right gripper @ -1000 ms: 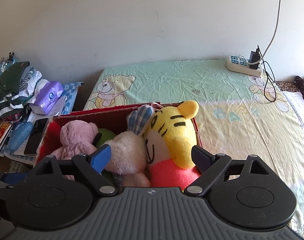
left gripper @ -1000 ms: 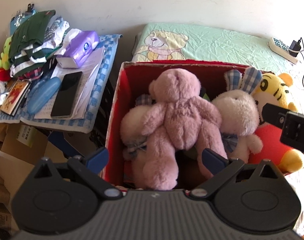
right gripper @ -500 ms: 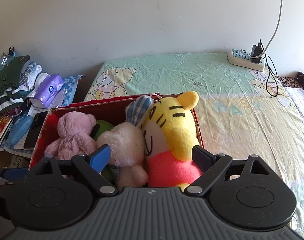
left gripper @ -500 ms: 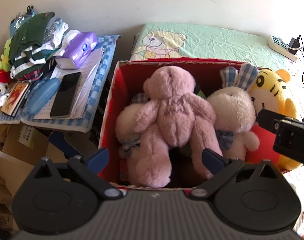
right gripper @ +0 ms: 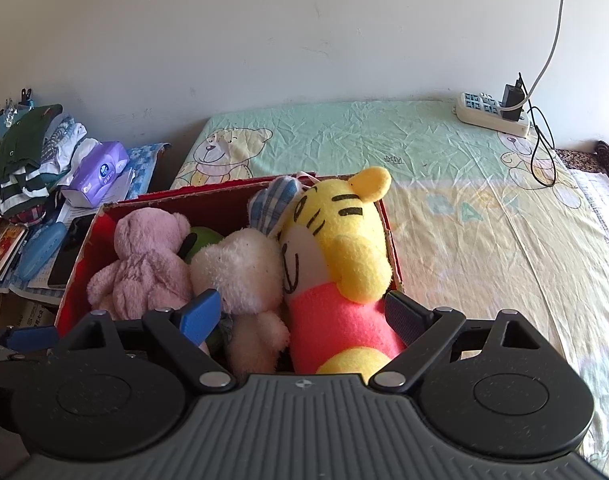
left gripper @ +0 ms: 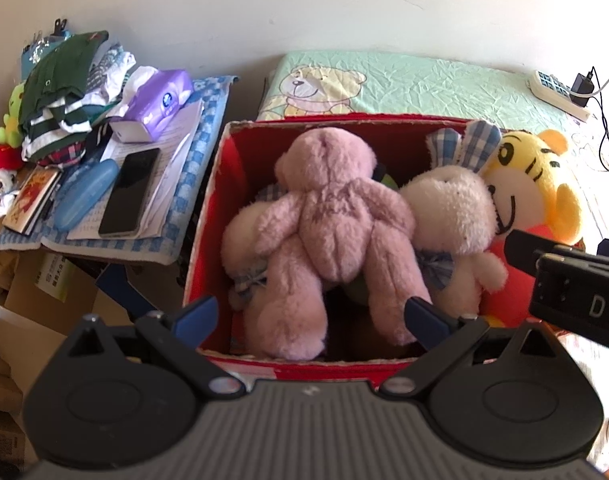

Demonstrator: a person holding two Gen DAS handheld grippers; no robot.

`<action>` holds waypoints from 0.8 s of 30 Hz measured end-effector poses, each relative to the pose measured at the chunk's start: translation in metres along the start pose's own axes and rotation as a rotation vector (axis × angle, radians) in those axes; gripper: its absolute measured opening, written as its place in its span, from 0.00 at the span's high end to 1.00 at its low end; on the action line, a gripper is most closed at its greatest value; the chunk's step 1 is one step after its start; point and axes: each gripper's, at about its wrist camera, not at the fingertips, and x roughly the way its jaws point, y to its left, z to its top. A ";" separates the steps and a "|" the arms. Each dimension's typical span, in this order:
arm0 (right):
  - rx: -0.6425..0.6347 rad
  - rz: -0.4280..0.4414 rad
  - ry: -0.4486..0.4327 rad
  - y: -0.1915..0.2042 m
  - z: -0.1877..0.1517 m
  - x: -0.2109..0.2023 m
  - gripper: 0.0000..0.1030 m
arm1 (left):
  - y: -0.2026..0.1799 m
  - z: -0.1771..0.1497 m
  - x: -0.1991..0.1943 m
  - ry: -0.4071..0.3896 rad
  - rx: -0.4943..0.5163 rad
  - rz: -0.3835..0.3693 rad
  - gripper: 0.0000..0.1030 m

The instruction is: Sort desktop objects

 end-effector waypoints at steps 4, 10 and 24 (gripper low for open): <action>0.004 0.007 0.010 -0.002 -0.004 0.000 0.12 | -0.001 -0.001 0.001 0.009 -0.002 0.006 0.03; 0.014 0.024 0.020 -0.005 -0.009 0.000 0.12 | -0.002 -0.005 0.003 0.016 -0.009 0.014 0.03; 0.012 0.040 0.018 -0.001 -0.011 0.003 0.12 | 0.006 -0.002 0.004 -0.004 -0.019 0.020 0.03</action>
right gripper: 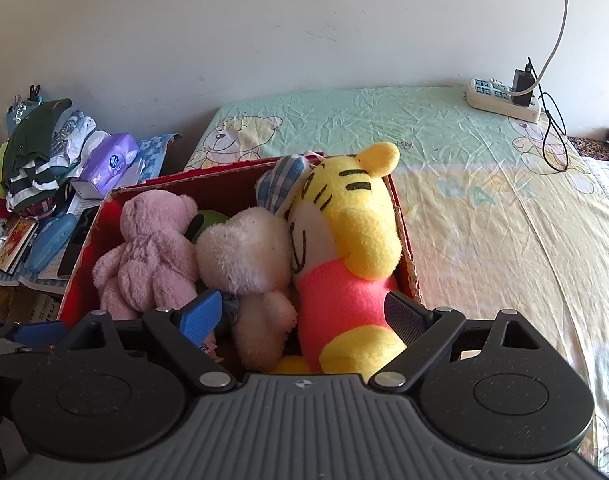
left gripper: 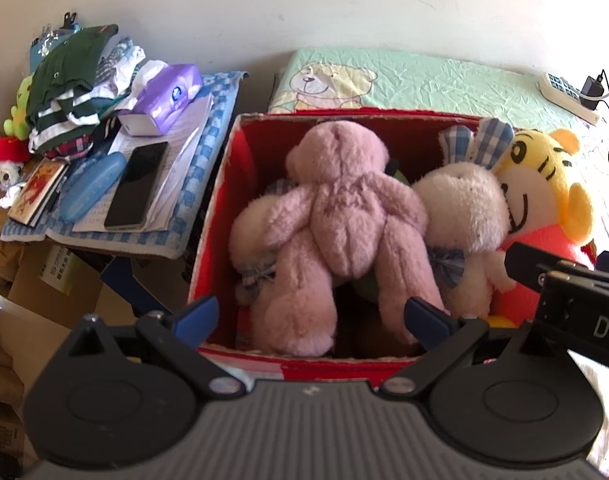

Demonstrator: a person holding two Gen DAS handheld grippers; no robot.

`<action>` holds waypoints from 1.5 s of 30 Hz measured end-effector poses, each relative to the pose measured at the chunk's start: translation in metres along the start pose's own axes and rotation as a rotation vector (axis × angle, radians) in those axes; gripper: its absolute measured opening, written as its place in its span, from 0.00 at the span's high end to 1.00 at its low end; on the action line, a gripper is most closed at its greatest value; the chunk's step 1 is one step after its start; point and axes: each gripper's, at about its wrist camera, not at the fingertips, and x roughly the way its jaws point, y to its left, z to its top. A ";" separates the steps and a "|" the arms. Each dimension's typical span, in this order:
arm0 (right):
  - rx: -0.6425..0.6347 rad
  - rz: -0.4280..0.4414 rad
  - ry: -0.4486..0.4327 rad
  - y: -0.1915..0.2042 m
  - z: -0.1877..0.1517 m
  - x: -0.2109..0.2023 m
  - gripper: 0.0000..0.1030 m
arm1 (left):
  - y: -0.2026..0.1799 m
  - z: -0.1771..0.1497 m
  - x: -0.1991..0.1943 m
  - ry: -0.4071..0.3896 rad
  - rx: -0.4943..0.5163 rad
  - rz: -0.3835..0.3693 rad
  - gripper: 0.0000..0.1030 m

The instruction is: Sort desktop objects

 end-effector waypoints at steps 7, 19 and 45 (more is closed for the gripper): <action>-0.008 -0.003 -0.012 0.002 0.002 0.000 0.12 | 0.003 0.004 0.004 0.005 -0.006 -0.007 0.03; -0.025 -0.021 -0.021 0.008 0.007 0.004 0.12 | 0.009 0.007 0.015 0.026 -0.007 -0.022 0.03; -0.016 -0.037 0.007 0.017 0.014 0.022 0.12 | 0.012 0.017 0.038 0.026 0.032 -0.036 0.06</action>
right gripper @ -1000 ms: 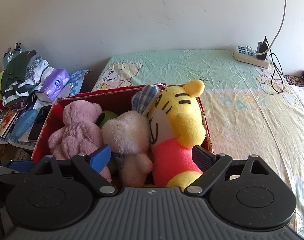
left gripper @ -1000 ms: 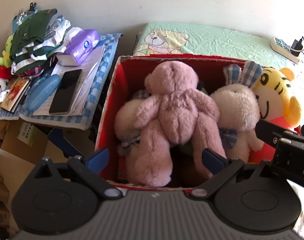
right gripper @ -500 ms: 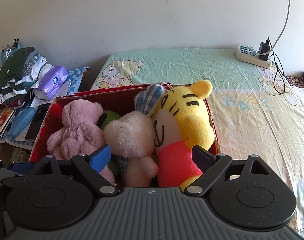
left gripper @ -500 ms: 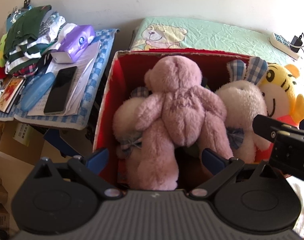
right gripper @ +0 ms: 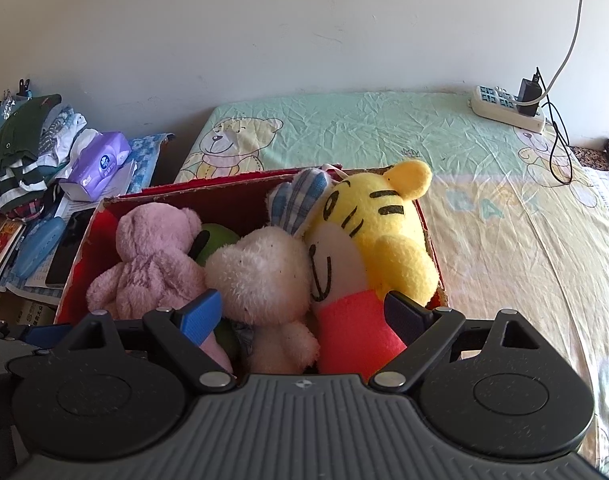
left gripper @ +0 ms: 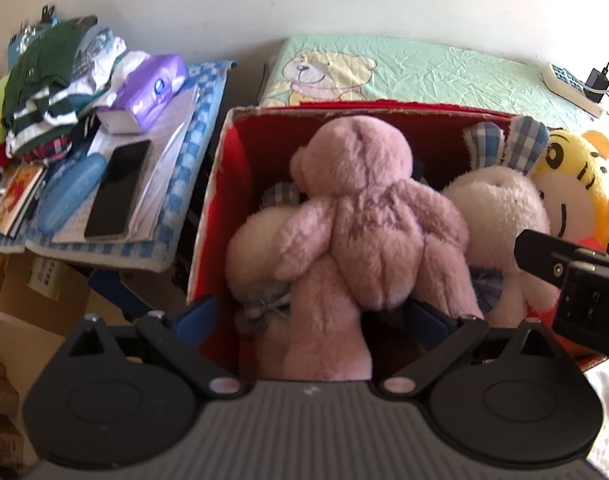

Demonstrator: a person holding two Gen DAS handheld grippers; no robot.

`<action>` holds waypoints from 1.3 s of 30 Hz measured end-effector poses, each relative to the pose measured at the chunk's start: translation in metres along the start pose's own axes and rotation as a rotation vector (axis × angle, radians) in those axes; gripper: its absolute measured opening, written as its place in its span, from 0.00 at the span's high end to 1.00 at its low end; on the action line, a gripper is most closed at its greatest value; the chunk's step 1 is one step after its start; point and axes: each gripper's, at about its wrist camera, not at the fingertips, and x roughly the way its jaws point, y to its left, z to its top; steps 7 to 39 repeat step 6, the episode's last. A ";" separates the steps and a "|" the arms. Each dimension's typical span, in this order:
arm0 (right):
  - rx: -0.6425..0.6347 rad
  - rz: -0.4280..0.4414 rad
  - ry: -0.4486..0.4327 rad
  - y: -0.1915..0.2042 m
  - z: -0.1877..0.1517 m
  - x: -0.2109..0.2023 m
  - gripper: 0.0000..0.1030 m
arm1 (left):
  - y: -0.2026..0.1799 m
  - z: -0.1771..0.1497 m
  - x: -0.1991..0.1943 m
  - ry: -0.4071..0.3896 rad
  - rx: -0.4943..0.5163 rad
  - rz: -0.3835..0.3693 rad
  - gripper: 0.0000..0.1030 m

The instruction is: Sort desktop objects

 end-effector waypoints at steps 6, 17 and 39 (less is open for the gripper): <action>0.015 0.007 -0.005 -0.002 0.001 0.000 0.12 | 0.001 0.002 -0.004 -0.030 0.000 -0.009 0.12; 0.015 0.007 -0.005 -0.002 0.001 0.000 0.12 | 0.001 0.002 -0.004 -0.030 0.000 -0.009 0.12; 0.015 0.007 -0.005 -0.002 0.001 0.000 0.12 | 0.001 0.002 -0.004 -0.030 0.000 -0.009 0.12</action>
